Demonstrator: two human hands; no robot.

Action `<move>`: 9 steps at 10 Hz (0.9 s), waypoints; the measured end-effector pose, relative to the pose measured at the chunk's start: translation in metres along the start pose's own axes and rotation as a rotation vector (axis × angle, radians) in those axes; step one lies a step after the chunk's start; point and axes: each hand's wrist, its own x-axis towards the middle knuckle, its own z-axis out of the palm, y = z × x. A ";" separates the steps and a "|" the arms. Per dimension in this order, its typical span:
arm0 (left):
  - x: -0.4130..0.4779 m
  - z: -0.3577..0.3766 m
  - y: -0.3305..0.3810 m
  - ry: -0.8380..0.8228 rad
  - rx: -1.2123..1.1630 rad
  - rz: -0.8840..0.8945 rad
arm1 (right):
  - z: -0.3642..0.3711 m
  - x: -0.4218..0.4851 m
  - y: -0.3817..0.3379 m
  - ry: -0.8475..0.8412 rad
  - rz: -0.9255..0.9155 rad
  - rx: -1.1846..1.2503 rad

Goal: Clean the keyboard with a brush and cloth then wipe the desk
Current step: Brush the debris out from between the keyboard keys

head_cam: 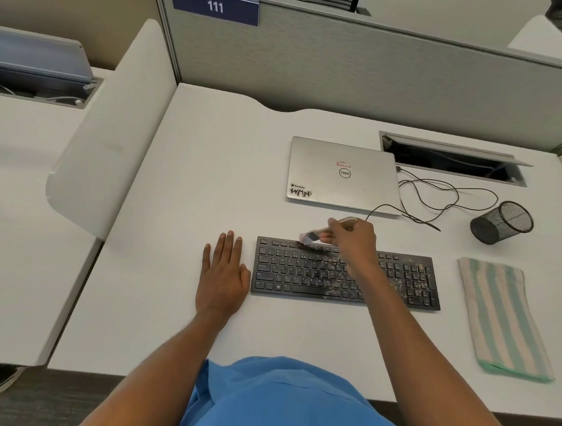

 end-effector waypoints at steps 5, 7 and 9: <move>0.000 0.000 0.000 0.000 0.002 -0.001 | -0.017 -0.003 0.007 0.088 -0.007 -0.031; 0.000 0.000 0.000 -0.004 0.005 0.000 | -0.022 -0.006 0.013 0.041 -0.033 -0.123; 0.000 0.000 0.000 0.001 -0.001 0.000 | -0.020 -0.006 0.006 0.081 -0.056 -0.099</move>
